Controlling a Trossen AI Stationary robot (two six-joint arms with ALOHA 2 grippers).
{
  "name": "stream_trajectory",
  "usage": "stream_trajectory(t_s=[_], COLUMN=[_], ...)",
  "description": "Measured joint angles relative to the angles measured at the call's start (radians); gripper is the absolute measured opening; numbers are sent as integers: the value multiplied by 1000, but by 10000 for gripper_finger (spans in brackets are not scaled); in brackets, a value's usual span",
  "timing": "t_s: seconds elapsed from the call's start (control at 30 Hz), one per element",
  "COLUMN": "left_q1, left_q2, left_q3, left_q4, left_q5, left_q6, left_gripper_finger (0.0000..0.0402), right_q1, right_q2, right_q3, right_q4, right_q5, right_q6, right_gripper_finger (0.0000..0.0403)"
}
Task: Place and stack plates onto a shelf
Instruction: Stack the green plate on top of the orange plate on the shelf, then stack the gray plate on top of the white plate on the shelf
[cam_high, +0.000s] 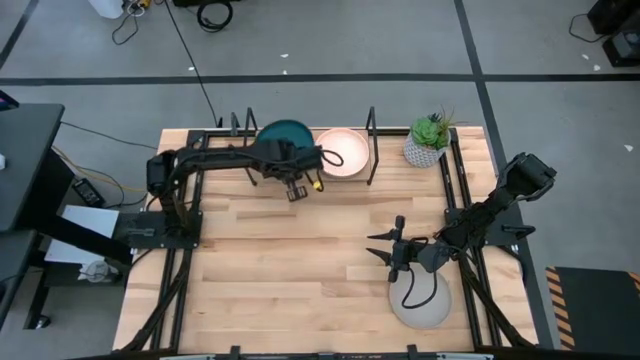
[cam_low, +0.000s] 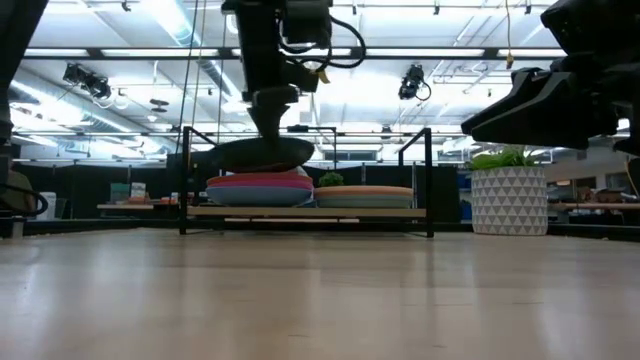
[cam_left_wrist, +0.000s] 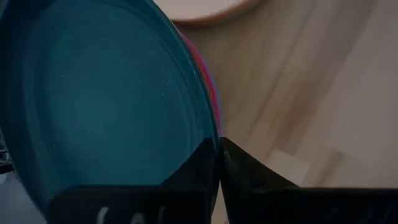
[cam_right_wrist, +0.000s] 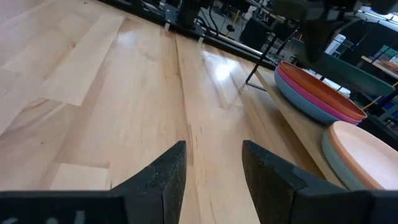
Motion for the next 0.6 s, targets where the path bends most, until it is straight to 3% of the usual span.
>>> stream_trajectory(t_s=[0.27, 0.6], left_q1=[47, 57], left_q2=[23, 41], left_q3=[0, 1], left_q4=[28, 35], left_q5=[3, 12], left_q6=[-8, -4], left_gripper_finger=[21, 155], right_q1=[2, 2], right_q2=[0, 0], right_q3=[0, 0], right_q4=[0, -1], right_q5=[-2, -5], right_q6=[4, 4], right_gripper_finger=[162, 162])
